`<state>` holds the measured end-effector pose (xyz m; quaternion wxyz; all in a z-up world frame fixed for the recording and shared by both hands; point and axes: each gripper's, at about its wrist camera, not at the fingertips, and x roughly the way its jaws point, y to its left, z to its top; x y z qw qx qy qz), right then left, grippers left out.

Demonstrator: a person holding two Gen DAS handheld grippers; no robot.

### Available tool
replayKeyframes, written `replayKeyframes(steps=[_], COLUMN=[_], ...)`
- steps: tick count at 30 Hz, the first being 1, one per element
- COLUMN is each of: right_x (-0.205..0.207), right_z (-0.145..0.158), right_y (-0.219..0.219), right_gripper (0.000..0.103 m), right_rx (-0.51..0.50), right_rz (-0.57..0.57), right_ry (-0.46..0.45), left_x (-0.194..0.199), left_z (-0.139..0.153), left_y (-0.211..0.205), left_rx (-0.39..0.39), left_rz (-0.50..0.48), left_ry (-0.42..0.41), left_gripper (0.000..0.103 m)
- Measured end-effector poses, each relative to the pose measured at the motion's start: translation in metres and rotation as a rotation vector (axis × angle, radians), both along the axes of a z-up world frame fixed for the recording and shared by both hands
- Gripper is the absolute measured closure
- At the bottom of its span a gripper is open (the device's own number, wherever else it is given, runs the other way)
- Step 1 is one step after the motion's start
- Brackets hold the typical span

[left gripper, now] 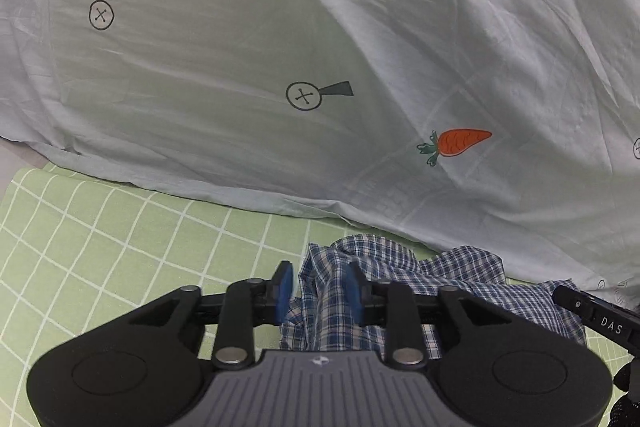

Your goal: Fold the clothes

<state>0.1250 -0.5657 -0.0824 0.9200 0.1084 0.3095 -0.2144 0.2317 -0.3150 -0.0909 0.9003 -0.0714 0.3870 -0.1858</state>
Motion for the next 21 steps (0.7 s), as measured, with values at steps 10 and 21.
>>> replayKeyframes(steps=[10, 21], right_x=[-0.057, -0.022], right_z=[-0.013, -0.057], right_y=[0.052, 0.029], right_gripper=[0.004, 0.004], right_rx=[0.08, 0.151], right_rz=[-0.006, 0.052], right_ry=[-0.01, 0.08], left_x=[-0.059, -0.028], left_z=[-0.017, -0.058], left_y=[0.008, -0.009], left_rx=[0.113, 0.126], left_rz=[-0.055, -0.122], left_ry=[0.006, 0.108], left_gripper=[0.007, 0.008])
